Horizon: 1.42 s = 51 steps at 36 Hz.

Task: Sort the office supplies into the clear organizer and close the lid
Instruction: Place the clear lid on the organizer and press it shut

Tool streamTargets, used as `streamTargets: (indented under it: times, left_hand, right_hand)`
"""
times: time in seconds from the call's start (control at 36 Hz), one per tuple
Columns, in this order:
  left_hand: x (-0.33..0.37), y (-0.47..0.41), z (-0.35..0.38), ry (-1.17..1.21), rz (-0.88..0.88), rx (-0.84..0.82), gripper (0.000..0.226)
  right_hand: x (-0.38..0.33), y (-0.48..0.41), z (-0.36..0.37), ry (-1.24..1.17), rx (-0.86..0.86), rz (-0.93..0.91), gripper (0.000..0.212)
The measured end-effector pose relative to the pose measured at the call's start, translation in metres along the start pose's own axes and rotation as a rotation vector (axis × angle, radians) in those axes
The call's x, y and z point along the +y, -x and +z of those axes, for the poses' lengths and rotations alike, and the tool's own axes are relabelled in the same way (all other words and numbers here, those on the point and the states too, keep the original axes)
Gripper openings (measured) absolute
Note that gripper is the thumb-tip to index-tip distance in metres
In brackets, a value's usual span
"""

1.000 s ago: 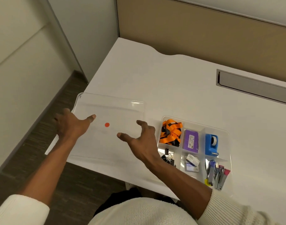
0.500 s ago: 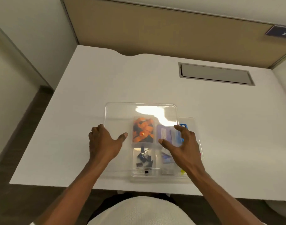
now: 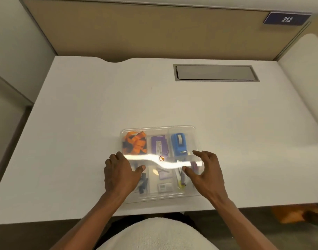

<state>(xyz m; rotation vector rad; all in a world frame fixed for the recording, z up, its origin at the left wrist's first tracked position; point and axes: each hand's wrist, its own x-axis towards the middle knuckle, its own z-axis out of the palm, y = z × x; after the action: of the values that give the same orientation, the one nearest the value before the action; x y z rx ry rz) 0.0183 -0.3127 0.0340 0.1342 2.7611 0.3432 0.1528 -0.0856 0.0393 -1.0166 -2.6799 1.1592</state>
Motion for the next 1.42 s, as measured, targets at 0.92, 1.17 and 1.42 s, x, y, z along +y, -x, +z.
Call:
streamTargets:
  times: [0.92,1.17,1.42]
  left_hand:
    - [-0.034,-0.012,0.069,0.112,0.322,0.164,0.098]
    - [-0.035,-0.013,0.072,0.059,0.326,0.192,0.101]
    - [-0.026,-0.013,0.069,-0.103,0.310,0.189,0.104]
  right_hand:
    - [0.029,-0.025,0.043,0.390,-0.047,-0.375,0.109]
    - [0.032,-0.028,0.048,0.377,0.007,-0.361,0.104]
    - [0.028,-0.029,0.048,0.473,0.021,-0.376,0.099]
